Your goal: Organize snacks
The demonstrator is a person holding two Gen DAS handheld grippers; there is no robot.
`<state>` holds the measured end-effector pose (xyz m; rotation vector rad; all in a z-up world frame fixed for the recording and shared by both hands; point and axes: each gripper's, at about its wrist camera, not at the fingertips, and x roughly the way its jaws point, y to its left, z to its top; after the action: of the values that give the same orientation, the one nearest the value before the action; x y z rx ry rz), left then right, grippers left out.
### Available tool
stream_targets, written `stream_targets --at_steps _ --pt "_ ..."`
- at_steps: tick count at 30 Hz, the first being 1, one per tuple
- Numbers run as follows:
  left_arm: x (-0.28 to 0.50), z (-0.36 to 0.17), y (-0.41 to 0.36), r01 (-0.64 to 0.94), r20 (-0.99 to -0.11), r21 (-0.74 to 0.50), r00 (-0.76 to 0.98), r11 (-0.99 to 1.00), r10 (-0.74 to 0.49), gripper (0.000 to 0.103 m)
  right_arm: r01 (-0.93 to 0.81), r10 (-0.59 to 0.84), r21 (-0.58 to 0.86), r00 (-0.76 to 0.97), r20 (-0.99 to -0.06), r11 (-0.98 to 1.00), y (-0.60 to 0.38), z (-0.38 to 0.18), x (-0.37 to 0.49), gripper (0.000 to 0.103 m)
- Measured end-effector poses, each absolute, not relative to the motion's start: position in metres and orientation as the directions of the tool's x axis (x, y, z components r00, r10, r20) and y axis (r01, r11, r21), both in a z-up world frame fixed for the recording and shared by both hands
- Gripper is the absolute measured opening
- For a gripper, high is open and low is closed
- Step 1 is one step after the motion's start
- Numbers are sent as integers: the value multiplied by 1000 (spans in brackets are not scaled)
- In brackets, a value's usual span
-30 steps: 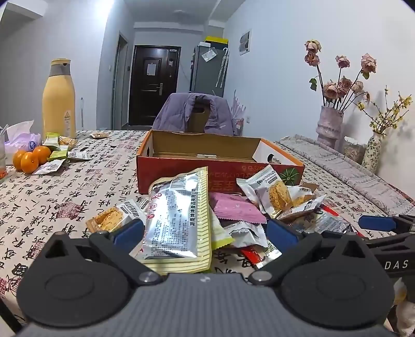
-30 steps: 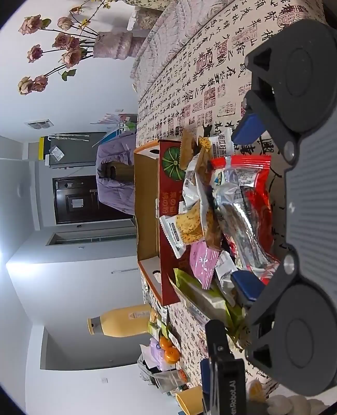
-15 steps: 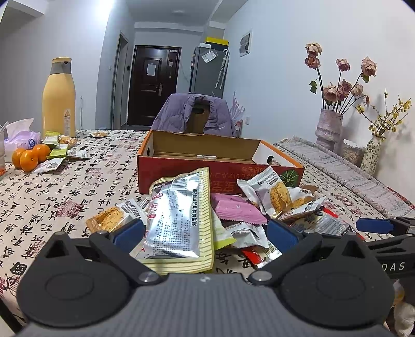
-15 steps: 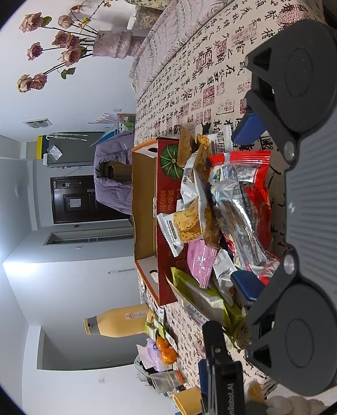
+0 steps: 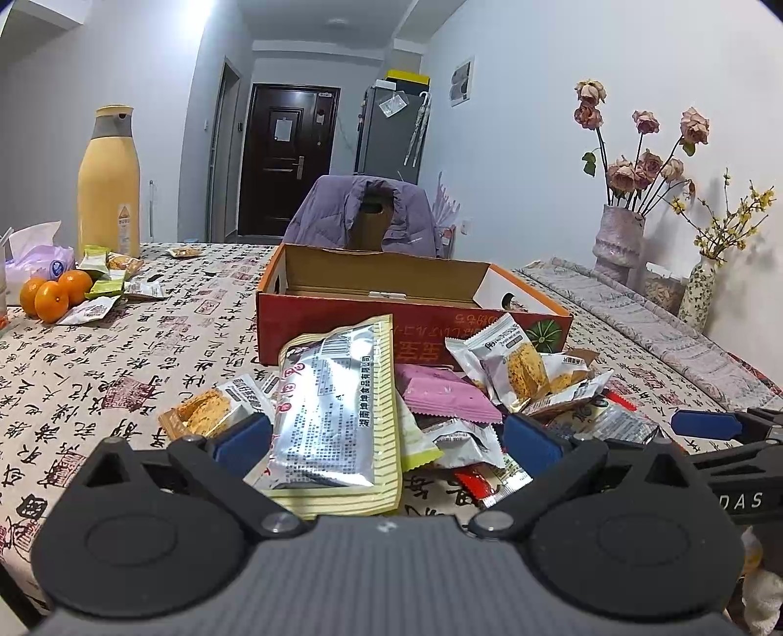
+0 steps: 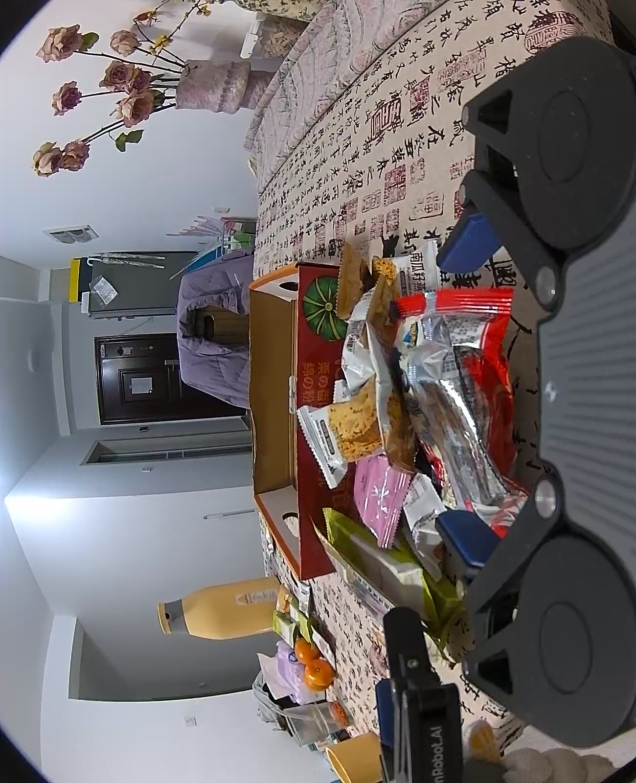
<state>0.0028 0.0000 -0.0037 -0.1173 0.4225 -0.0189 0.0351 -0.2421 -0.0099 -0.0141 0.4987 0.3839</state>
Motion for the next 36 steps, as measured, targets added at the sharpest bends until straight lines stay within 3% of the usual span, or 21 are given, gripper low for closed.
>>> stream_targets --at_steps 36 --pt "1 -4 1 -3 -407 -123 912 992 -48 103 -359 350 76 806 -477 930 -240 -12 36 103"
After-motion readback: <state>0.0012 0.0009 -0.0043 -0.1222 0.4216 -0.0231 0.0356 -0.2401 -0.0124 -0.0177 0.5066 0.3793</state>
